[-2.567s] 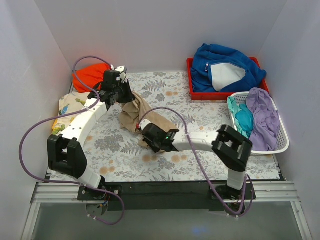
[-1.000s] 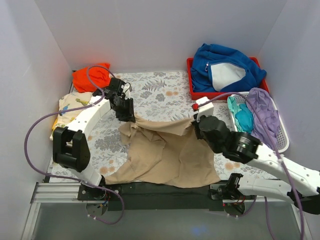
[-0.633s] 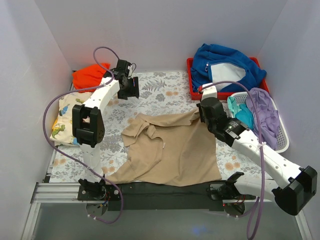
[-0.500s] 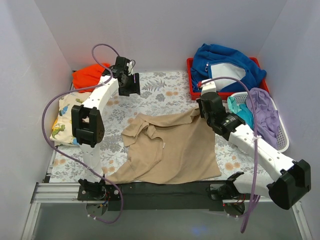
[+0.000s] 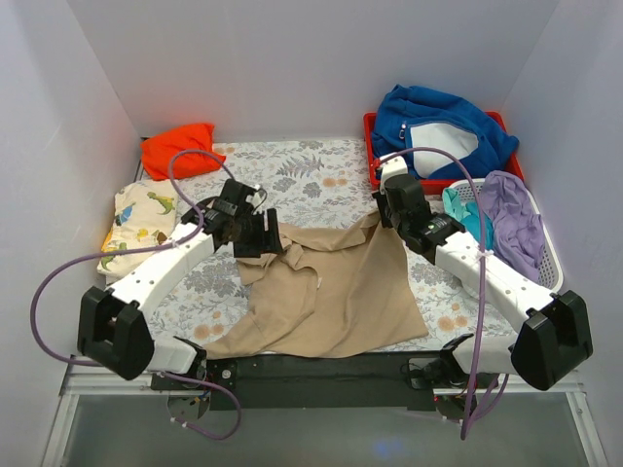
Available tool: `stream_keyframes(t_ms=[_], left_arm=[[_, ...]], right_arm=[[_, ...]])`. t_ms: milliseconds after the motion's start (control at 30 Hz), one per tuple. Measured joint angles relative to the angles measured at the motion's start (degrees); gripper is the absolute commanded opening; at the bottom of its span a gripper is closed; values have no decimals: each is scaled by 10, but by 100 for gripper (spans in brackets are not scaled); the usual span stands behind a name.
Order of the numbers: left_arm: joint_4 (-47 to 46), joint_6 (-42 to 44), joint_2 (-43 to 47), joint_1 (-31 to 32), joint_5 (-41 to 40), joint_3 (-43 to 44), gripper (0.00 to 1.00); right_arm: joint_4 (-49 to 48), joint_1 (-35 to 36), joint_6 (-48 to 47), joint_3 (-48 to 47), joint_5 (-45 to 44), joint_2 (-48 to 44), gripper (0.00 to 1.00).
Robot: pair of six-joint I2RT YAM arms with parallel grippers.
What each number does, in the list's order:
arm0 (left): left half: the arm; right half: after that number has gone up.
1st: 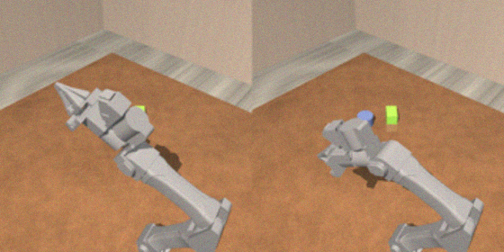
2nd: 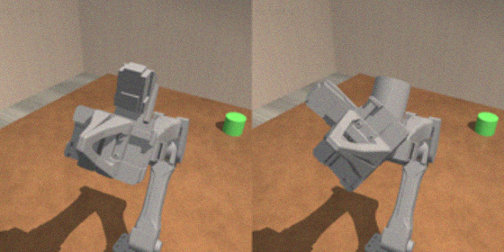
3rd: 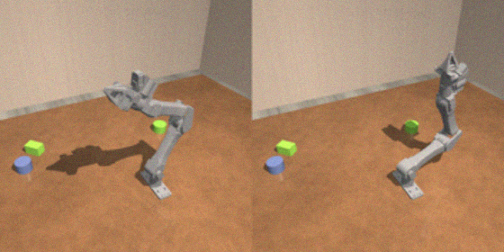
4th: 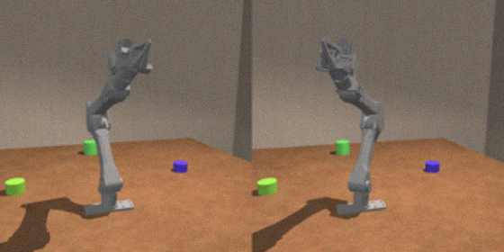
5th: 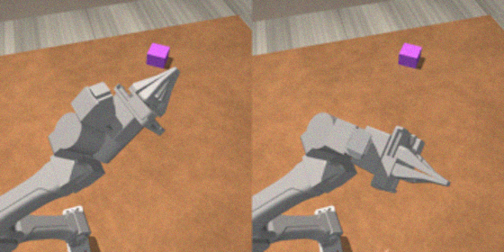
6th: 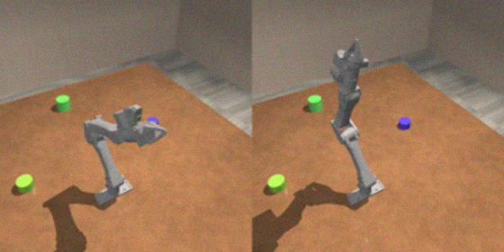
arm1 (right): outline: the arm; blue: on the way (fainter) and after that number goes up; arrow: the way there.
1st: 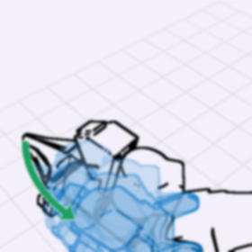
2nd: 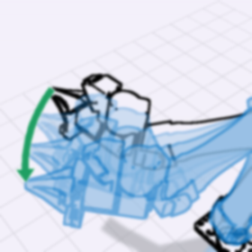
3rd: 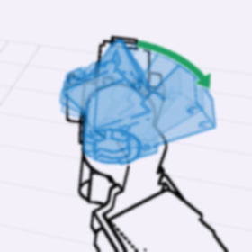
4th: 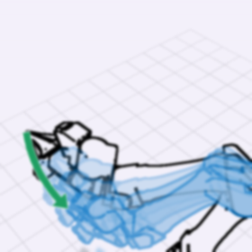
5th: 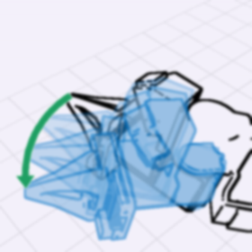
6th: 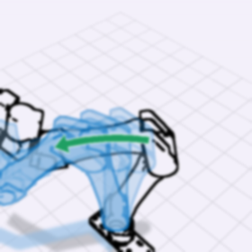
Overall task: Fold and stack the t-shirts
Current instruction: Flatten the tshirt out
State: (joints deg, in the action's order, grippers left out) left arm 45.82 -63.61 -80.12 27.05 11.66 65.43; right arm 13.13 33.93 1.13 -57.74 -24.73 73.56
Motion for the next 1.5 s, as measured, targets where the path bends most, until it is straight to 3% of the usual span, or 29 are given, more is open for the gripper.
stream_keyframes(t_ms=[233, 533, 933, 1500], left_arm=[[-32, -90, 75, -17, -131, -87, 64], [-76, -108, 11, -21, -242, -106, 63], [-107, -104, -24, -22, -257, -127, 58], [-181, -62, -68, -23, -165, -146, 52]], right_arm=[[-2, -2, 3, 0, 26, -7, 1], [-9, -5, 7, 6, 40, -38, 1], [-12, -6, 17, 28, 54, -39, 1], [-13, -14, 19, 33, 59, -40, 1]])
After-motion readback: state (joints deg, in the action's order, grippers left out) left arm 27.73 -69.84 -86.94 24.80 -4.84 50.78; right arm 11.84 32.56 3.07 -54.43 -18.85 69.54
